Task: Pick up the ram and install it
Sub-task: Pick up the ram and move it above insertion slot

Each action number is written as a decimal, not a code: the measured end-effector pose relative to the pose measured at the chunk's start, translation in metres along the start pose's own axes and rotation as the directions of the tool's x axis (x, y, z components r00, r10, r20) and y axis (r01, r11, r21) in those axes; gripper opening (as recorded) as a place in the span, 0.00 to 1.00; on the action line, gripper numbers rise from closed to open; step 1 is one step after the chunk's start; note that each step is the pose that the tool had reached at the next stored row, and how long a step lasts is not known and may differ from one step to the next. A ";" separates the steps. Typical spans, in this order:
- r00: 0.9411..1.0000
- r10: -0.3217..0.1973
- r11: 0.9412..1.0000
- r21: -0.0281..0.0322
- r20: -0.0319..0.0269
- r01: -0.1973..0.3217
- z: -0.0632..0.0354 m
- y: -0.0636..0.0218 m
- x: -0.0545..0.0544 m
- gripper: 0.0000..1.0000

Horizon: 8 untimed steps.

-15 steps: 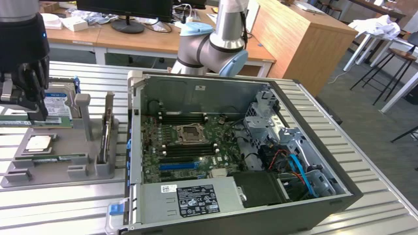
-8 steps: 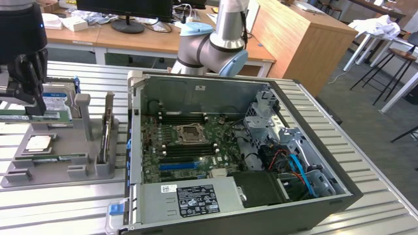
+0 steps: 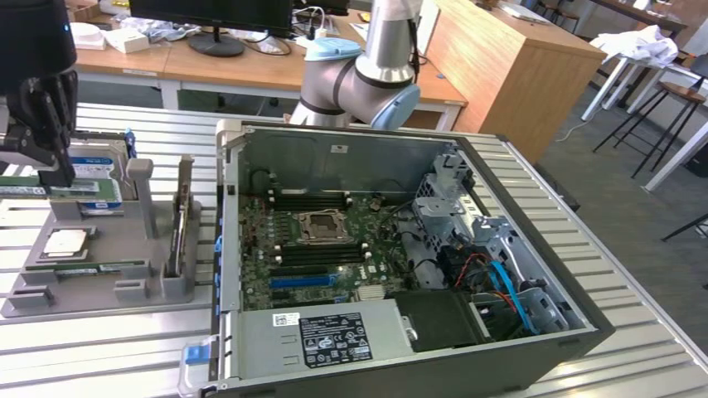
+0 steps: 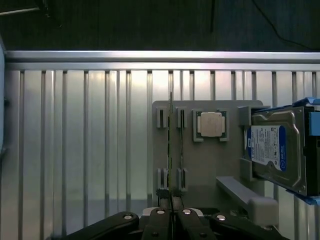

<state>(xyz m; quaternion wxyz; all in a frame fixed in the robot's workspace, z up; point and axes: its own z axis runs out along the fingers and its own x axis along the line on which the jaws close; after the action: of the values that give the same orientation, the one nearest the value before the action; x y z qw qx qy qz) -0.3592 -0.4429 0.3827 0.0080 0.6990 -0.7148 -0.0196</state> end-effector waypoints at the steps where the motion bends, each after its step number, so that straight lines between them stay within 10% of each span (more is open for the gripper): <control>1: 1.000 0.000 1.000 0.000 0.000 0.000 -0.0017 0.0000 0.000 0.11; 8: 1.000 0.000 1.000 0.000 0.000 0.000 -0.0104 0.0004 0.000 0.11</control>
<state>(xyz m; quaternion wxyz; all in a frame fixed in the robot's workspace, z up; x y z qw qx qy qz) -0.3592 -0.4429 0.3931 0.0080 0.6990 -0.7148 -0.0195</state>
